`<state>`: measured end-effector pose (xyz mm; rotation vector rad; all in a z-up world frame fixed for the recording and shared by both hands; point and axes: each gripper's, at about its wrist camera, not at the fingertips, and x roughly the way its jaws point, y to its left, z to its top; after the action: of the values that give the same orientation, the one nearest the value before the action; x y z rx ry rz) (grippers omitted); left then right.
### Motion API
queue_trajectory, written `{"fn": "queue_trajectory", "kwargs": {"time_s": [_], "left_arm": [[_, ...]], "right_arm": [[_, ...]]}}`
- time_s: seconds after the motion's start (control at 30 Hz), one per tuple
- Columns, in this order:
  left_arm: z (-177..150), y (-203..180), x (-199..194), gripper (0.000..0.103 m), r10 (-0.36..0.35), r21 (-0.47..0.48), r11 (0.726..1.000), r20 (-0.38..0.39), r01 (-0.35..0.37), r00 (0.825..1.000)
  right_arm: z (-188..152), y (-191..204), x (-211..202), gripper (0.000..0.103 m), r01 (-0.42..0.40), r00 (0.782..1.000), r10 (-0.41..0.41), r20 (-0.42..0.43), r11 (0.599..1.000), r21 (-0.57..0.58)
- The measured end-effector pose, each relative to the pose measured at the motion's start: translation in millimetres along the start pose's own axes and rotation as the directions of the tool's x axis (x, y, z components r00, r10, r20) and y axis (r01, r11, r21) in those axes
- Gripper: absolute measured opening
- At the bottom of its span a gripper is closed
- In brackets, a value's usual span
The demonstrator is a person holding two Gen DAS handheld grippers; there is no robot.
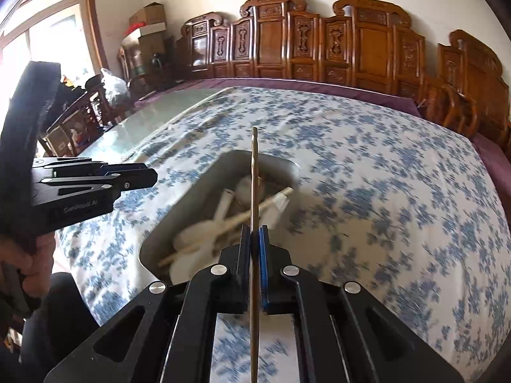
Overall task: Organize utensils
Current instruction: 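Open the left tool over the tray while the right tool lowers its chopstick, then lower the chopstick into the tray and open the right tool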
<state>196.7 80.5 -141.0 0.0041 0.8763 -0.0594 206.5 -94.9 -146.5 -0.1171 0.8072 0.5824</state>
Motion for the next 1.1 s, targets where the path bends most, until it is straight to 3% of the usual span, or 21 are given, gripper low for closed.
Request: {"fn": "queue_trajectory", "kwargs": {"time_s": [0.33,0.67,1.1], "left_arm": [[2,18,-13,0.028,0.012,-0.022,1.000,0.021,-0.011,1.000],[-5,36,-12,0.028,0.026,-0.042,0.999,0.012,-0.025,1.000],[-10,41,-6,0.028,0.026,-0.049,0.998,0.000,-0.026,1.000]], "right_arm": [[23,14,43,0.006,-0.021,0.999,0.022,-0.038,1.000,0.021],[16,16,80,0.006,-0.018,0.995,0.026,-0.099,0.997,0.072],[16,23,90,0.006,-0.026,0.991,0.043,-0.127,0.991,0.134]]}}
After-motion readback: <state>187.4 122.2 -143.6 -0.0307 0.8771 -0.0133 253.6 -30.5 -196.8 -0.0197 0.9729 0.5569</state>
